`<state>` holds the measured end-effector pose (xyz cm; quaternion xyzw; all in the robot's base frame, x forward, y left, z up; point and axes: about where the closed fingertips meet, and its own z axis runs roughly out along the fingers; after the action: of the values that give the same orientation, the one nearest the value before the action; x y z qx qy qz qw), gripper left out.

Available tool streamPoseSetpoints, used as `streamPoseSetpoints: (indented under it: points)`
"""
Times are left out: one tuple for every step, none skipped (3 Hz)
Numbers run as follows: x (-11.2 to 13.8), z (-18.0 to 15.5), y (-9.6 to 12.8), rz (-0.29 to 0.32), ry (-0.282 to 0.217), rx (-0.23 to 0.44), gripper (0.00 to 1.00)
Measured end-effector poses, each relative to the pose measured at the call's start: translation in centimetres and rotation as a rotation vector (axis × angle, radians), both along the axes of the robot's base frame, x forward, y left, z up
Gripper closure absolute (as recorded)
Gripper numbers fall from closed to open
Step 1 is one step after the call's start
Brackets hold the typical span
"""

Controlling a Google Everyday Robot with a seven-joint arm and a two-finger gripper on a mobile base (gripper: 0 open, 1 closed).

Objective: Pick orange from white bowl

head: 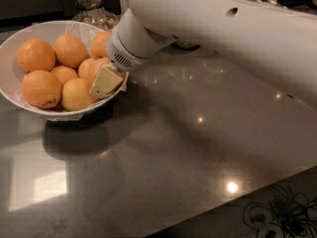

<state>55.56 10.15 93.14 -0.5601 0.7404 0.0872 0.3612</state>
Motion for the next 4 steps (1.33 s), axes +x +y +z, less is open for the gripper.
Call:
streamPoseSetpoints:
  points:
    - [0.2, -0.6, 0.0, -0.037, 0.008, 0.003, 0.21]
    - [0.3, -1.3, 0.6, -0.045, 0.021, 0.01, 0.2]
    - [0.3, -2.1, 1.4, -0.035, 0.036, 0.015, 0.21]
    - [0.3, -2.7, 2.2, -0.016, 0.047, 0.02, 0.4]
